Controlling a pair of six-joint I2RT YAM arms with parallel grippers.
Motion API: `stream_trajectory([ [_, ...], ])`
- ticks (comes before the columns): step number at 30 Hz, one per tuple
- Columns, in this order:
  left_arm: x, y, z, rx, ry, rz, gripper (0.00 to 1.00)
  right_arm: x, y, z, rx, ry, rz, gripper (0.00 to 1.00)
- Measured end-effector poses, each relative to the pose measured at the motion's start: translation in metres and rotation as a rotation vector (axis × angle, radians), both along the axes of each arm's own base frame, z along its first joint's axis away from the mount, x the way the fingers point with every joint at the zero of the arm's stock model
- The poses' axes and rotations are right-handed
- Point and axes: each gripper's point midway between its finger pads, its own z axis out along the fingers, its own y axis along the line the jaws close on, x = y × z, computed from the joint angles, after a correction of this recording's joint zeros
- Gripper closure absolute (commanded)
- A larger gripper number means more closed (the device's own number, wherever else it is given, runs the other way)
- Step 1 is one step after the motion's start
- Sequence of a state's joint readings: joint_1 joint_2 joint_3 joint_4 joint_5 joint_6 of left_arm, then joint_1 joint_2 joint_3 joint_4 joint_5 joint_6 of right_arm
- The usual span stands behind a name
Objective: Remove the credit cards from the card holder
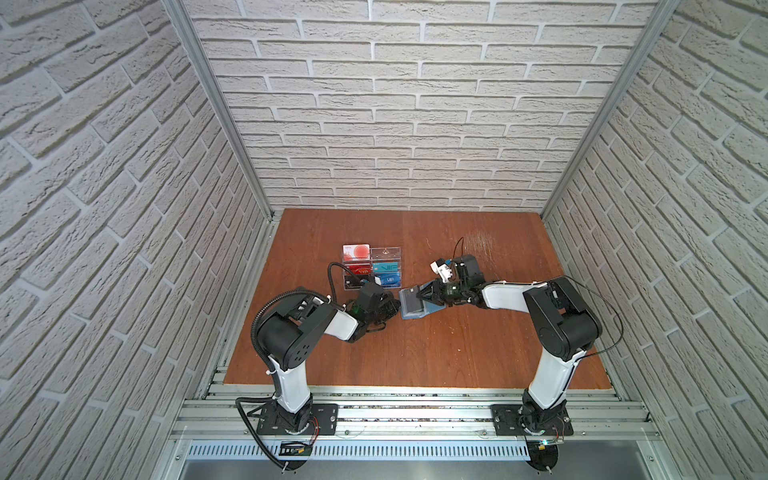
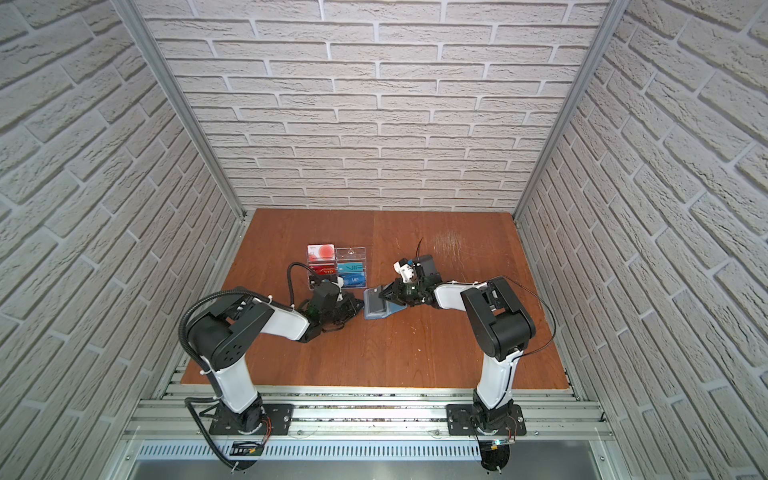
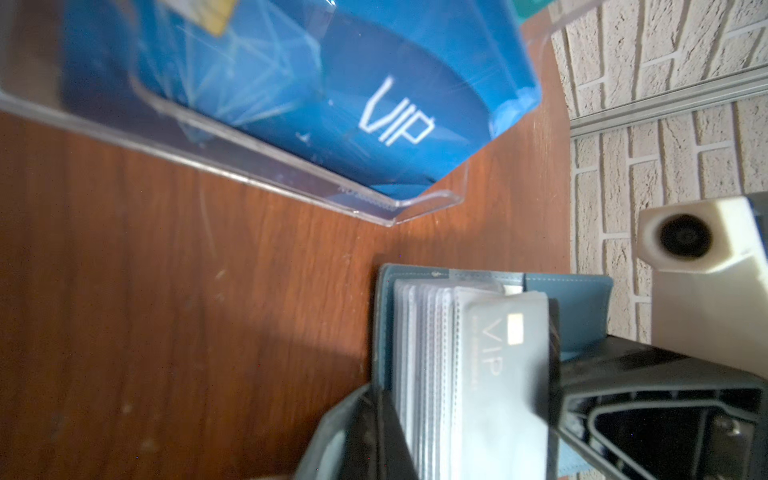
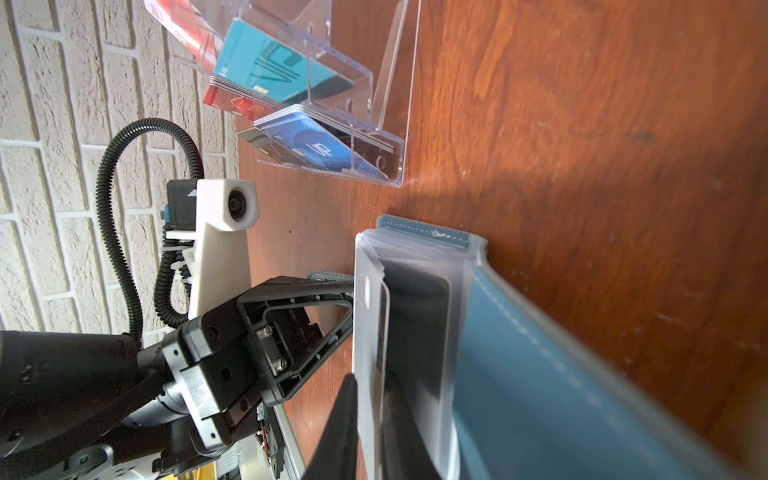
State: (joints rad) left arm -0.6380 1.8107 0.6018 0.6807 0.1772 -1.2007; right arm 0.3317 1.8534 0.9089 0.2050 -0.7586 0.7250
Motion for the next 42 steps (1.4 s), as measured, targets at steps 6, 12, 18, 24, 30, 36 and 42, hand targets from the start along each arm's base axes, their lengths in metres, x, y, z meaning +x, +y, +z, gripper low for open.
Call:
stream_trajectory([
  [6, 0.0, 0.0, 0.0, -0.001, -0.001, 0.0, 1.0, 0.002, -0.003, 0.0, 0.006, -0.002, -0.01, 0.89],
  [12, 0.0, -0.001, 0.0, -0.003, -0.003, -0.002, 1.0, 0.003, -0.005, -0.001, 0.01, 0.004, -0.021, 0.91],
  [18, 0.0, -0.001, 0.0, -0.003, -0.004, -0.002, 1.0, 0.003, -0.008, -0.002, 0.01, 0.01, -0.03, 0.93],
  [24, 0.0, -0.001, 0.0, -0.004, -0.005, -0.002, 1.0, 0.004, -0.01, -0.002, 0.011, 0.012, -0.034, 0.94],
  [30, 0.0, -0.001, 0.0, -0.004, -0.004, -0.002, 1.0, 0.004, -0.013, -0.003, 0.012, 0.016, -0.04, 0.93],
  [36, 0.0, -0.002, 0.0, -0.004, -0.005, -0.002, 1.0, 0.004, -0.018, -0.004, 0.011, 0.018, -0.05, 0.93],
  [42, -0.001, -0.003, 0.0, -0.003, -0.004, -0.006, 1.0, 0.006, -0.023, -0.003, 0.003, 0.016, -0.068, 0.91],
])
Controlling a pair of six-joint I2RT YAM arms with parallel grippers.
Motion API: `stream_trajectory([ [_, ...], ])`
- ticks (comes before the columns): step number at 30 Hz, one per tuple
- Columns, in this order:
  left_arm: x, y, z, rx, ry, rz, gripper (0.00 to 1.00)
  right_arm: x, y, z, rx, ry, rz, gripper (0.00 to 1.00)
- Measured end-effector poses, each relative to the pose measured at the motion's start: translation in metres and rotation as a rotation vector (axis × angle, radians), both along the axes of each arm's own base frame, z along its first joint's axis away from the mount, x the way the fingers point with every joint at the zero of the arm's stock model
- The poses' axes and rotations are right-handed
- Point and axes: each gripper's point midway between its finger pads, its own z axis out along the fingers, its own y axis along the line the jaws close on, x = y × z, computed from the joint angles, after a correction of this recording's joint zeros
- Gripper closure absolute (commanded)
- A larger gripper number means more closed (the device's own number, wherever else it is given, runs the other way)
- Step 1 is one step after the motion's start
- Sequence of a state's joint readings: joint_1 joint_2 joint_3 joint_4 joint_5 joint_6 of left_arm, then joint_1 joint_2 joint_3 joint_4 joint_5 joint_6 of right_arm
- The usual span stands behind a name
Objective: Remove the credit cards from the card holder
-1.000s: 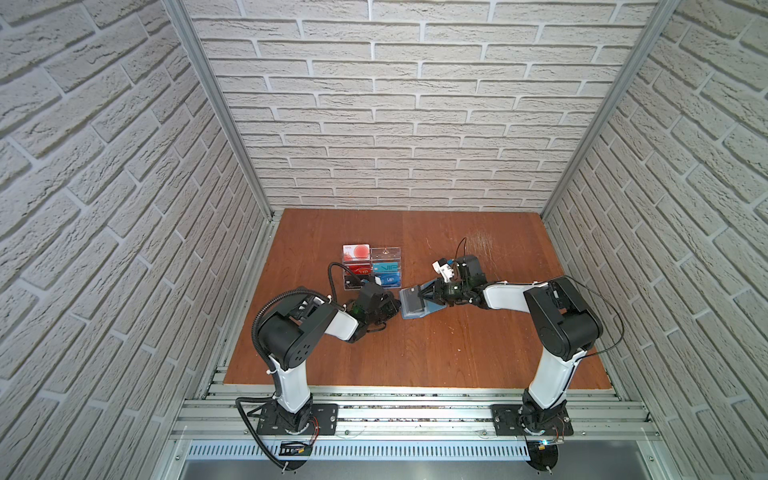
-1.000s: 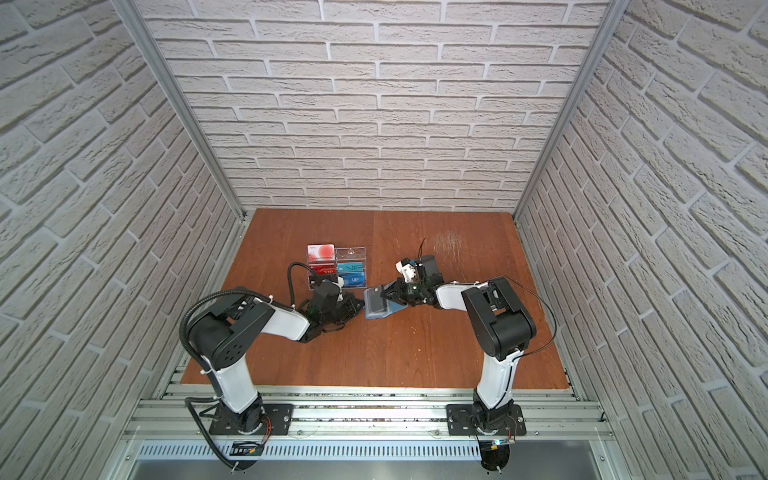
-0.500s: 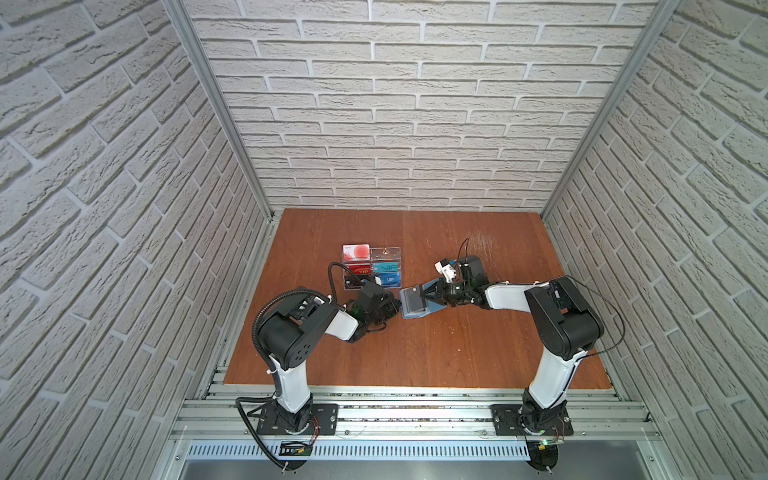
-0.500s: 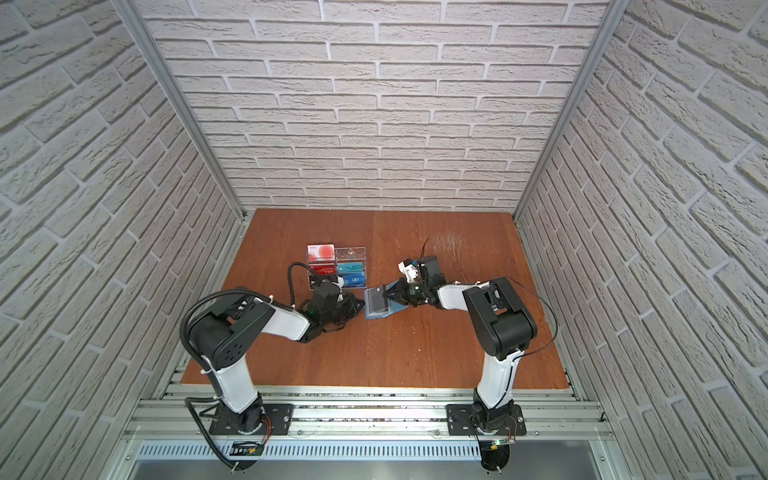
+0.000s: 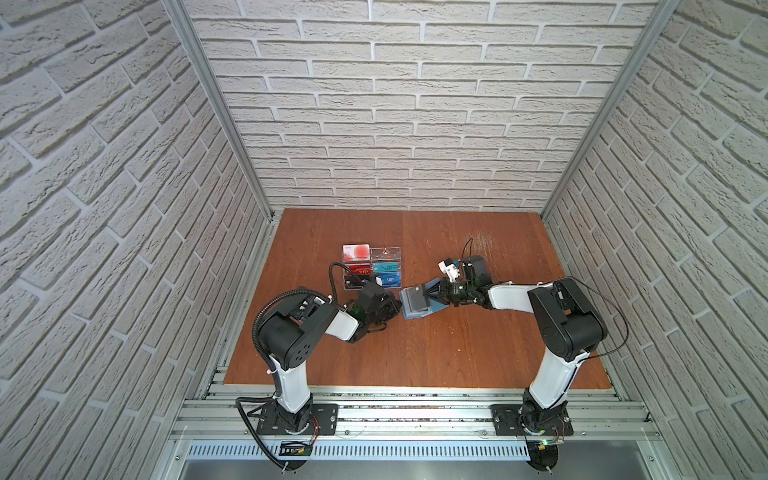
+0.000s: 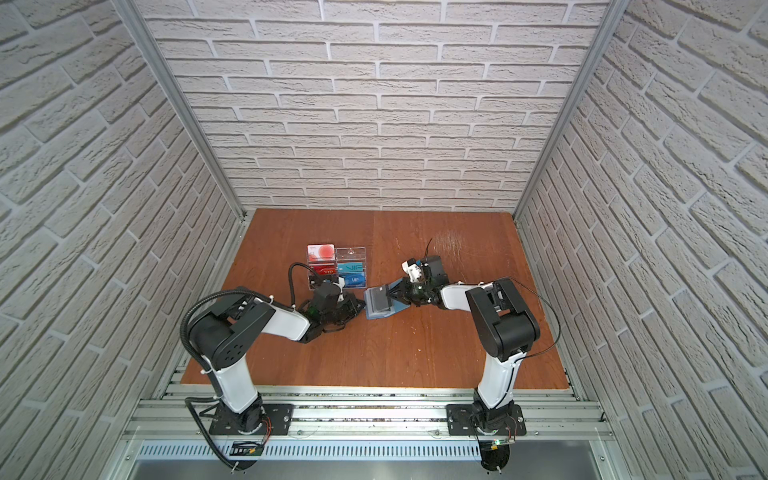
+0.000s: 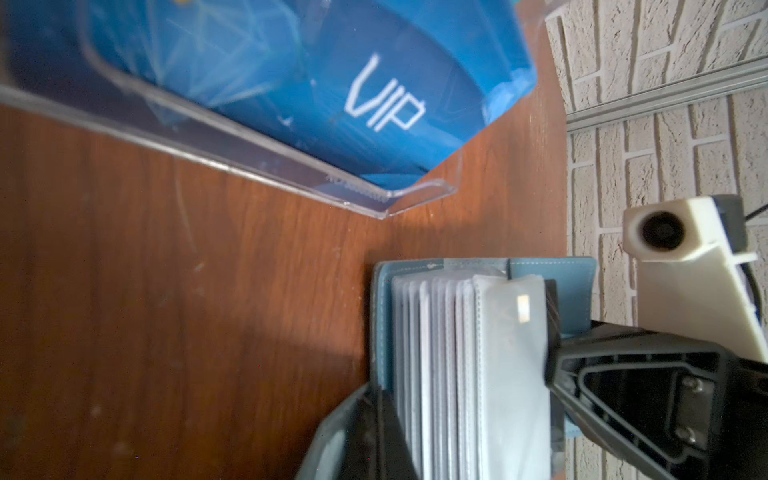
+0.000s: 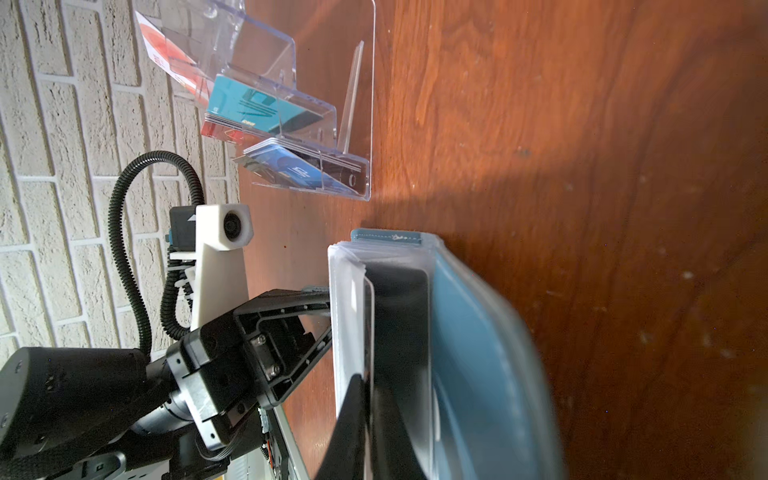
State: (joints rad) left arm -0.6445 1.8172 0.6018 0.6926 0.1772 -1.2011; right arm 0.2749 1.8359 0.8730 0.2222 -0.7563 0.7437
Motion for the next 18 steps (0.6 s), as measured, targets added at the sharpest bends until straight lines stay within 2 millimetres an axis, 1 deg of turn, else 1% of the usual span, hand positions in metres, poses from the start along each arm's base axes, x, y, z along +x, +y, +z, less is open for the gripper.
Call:
stream_trajectory([
  [7, 0.0, 0.0, 0.0, 0.0, 0.0, 0.0, 1.0, 0.0014, -0.0046, -0.0026, -0.011, 0.008, -0.016, 0.88],
  [18, 0.0, 0.0, 0.0, 0.0, 0.0, 0.0, 1.0, 0.0041, -0.0088, -0.003, -0.013, 0.005, -0.029, 0.93],
])
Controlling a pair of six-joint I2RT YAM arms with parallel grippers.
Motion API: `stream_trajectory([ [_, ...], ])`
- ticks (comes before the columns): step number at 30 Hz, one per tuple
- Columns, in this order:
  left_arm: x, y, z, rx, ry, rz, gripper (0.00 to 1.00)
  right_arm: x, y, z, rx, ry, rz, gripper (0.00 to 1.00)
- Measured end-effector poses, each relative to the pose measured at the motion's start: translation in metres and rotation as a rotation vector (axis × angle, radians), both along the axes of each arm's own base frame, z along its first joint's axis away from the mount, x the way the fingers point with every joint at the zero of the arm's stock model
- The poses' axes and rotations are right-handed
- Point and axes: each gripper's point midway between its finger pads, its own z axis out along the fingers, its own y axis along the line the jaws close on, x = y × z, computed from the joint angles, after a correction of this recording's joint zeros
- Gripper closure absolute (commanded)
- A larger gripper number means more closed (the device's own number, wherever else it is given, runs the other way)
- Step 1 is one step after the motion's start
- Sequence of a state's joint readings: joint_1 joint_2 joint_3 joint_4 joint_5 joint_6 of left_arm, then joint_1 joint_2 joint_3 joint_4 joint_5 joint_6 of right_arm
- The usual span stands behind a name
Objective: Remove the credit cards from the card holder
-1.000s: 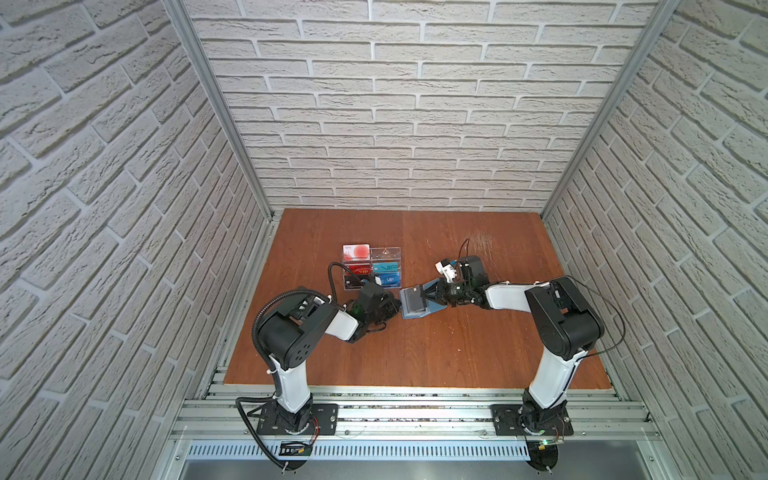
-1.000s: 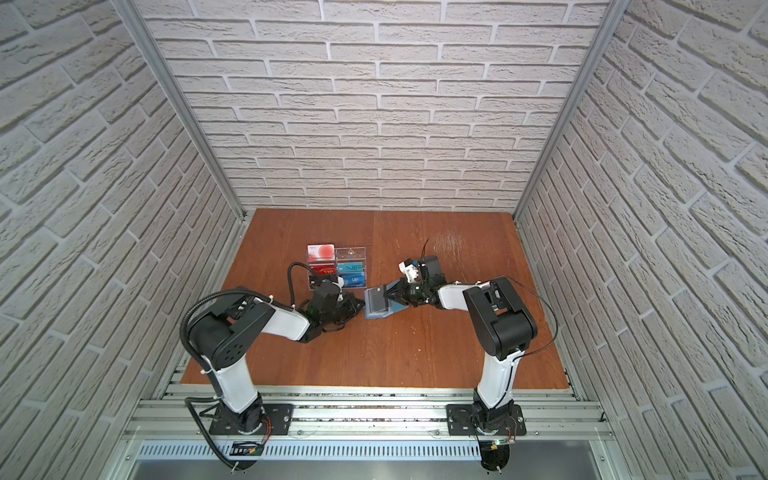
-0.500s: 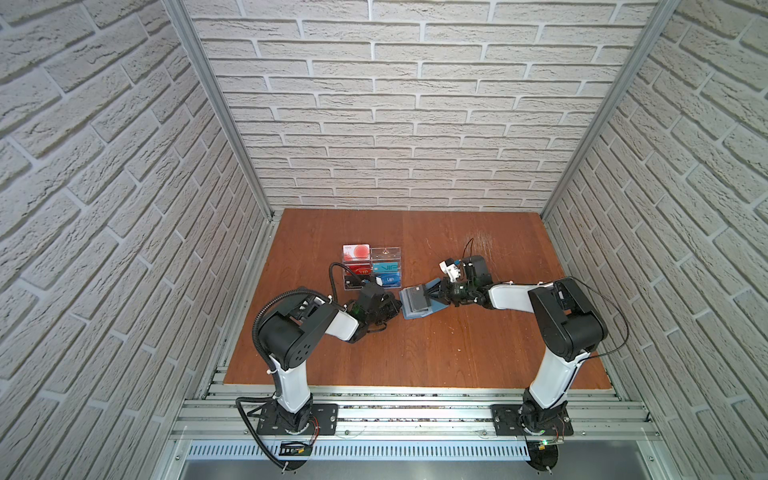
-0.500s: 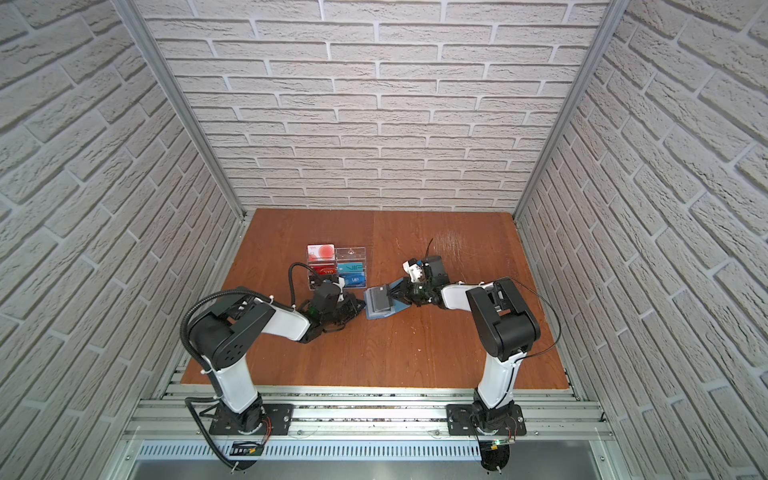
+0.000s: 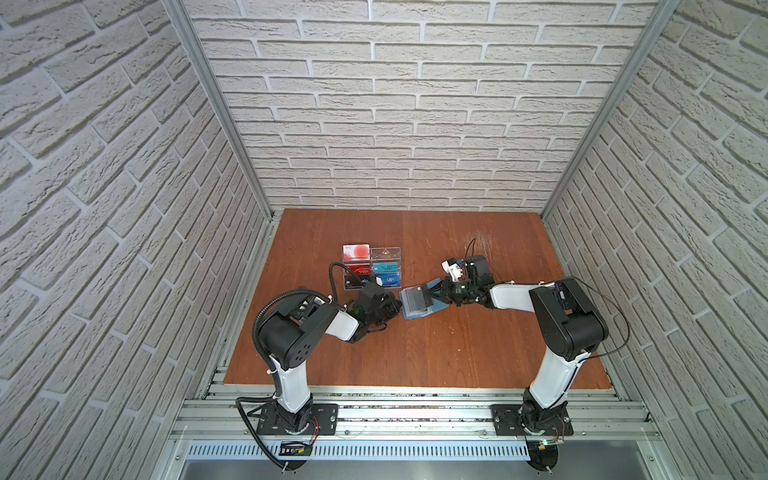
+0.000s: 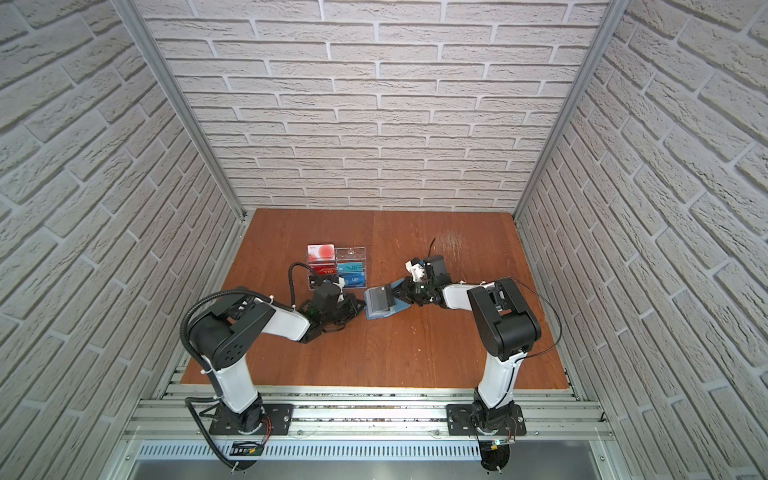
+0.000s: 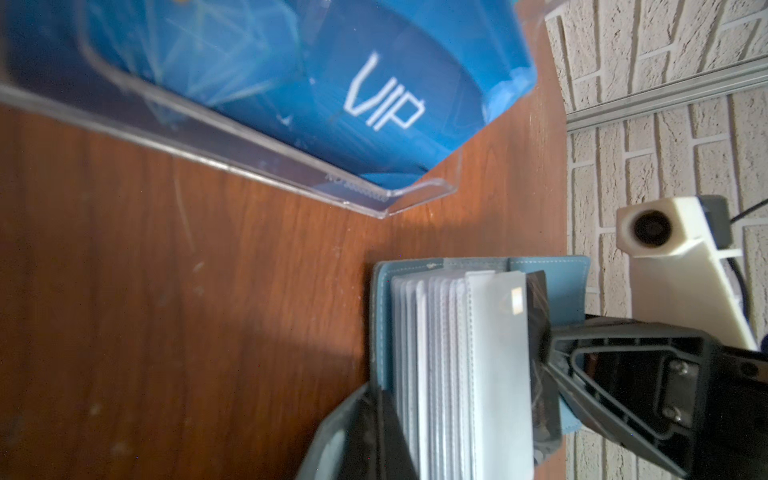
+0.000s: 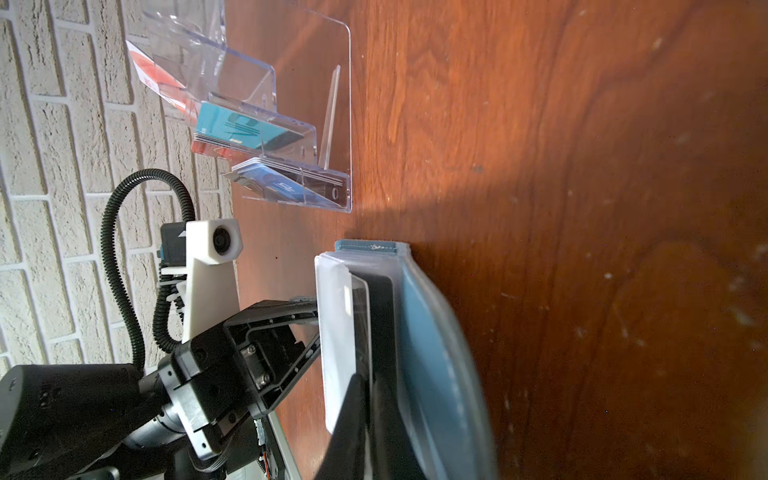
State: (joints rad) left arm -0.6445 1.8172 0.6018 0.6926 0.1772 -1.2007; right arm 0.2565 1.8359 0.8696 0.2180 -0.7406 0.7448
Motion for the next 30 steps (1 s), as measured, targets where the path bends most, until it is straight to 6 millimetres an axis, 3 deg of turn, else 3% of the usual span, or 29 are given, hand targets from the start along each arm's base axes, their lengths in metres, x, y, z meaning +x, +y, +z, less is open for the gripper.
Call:
stream_trajectory([
  [25, -0.002, 0.002, 0.001, 0.012, -0.001, -0.006, 1.0, 0.003, -0.024, 0.011, -0.079, -0.058, -0.064, 0.94],
  [30, -0.007, 0.007, 0.001, 0.051, 0.016, -0.013, 0.89, 0.003, -0.027, 0.014, -0.095, -0.069, -0.07, 0.94],
])
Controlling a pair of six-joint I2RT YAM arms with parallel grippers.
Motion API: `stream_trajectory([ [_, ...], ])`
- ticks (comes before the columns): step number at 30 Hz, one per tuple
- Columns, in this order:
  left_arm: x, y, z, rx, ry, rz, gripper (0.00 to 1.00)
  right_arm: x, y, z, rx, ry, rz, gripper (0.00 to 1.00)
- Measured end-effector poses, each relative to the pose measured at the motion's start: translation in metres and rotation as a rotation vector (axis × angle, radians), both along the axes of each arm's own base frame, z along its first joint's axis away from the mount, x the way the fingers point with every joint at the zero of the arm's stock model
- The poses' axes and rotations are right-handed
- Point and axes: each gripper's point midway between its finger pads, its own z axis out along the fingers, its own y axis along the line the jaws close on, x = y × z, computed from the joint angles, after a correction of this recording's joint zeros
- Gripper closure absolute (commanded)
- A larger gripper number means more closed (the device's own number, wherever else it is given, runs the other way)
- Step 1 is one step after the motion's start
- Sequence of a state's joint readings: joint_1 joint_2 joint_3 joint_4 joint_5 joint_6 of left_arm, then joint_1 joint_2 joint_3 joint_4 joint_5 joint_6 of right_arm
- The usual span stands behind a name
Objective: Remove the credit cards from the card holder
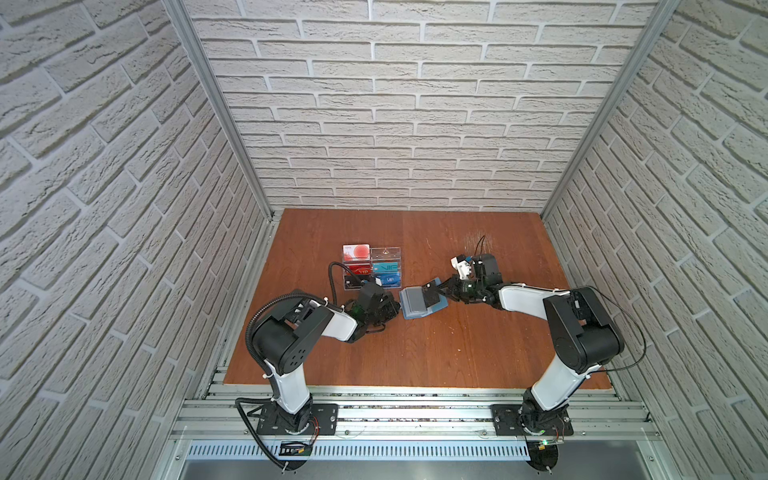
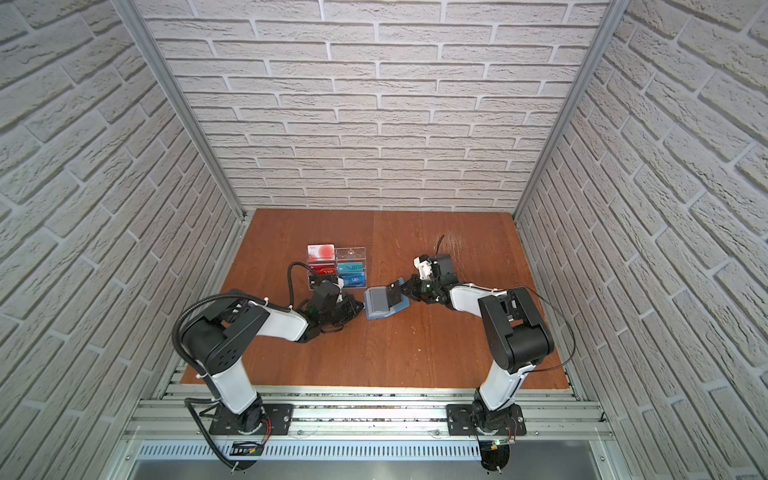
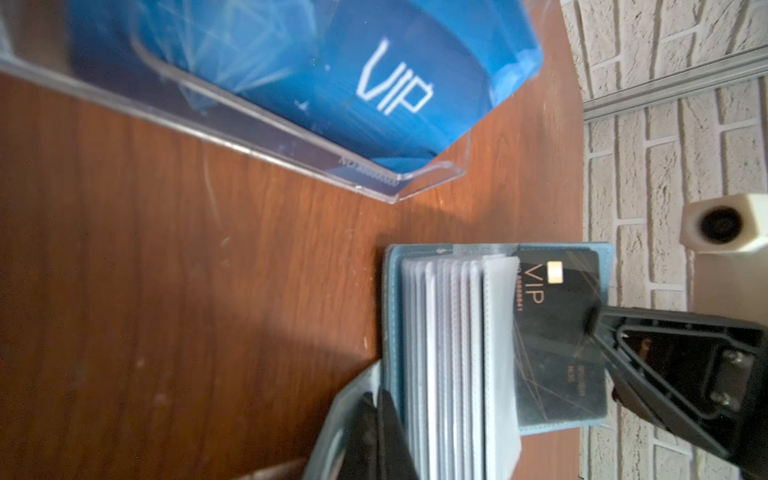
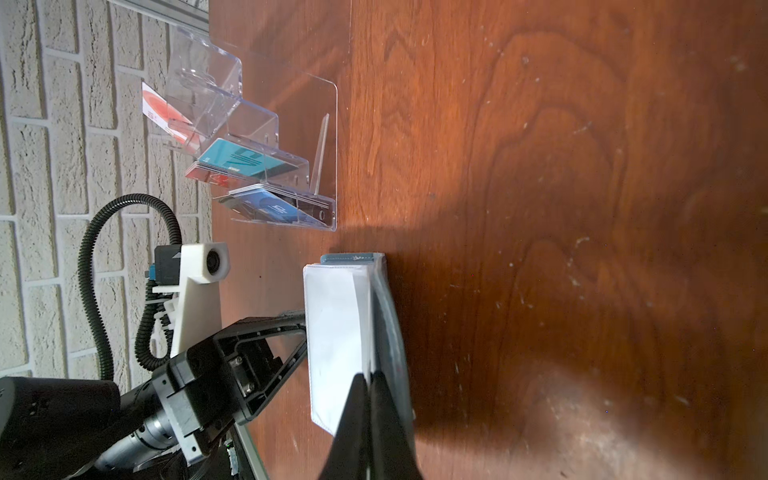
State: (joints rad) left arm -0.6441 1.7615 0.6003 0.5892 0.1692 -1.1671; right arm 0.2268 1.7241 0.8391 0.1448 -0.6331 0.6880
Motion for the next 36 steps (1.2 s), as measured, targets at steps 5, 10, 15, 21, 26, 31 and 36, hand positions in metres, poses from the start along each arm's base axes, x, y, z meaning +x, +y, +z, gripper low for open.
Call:
stream_trajectory([
  [5, 0.0, 0.001, 0.005, 0.022, 0.001, -0.006, 0.77, 0.0, -0.001, 0.001, -0.01, -0.008, 0.0, 0.94],
  [10, 0.0, 0.003, 0.013, 0.04, -0.001, -0.009, 0.69, -0.004, -0.003, 0.001, -0.017, -0.009, 0.001, 0.94],
  [15, 0.002, 0.006, 0.035, 0.055, -0.036, -0.011, 0.58, -0.006, -0.001, 0.007, -0.037, -0.037, 0.015, 0.94],
  [21, 0.004, 0.015, 0.075, 0.076, -0.107, -0.005, 0.35, -0.014, 0.009, 0.012, -0.101, -0.07, 0.064, 0.94],
  [26, 0.002, 0.034, 0.115, 0.096, -0.182, 0.016, 0.09, -0.016, 0.019, 0.036, -0.16, -0.123, 0.1, 0.94],
  [31, -0.003, 0.057, 0.15, 0.111, -0.253, 0.05, 0.02, -0.006, 0.027, 0.098, -0.239, -0.251, 0.133, 0.94],
  [36, -0.009, 0.075, 0.169, 0.114, -0.287, 0.081, 0.02, 0.004, 0.046, 0.164, -0.306, -0.413, 0.217, 0.94],
])
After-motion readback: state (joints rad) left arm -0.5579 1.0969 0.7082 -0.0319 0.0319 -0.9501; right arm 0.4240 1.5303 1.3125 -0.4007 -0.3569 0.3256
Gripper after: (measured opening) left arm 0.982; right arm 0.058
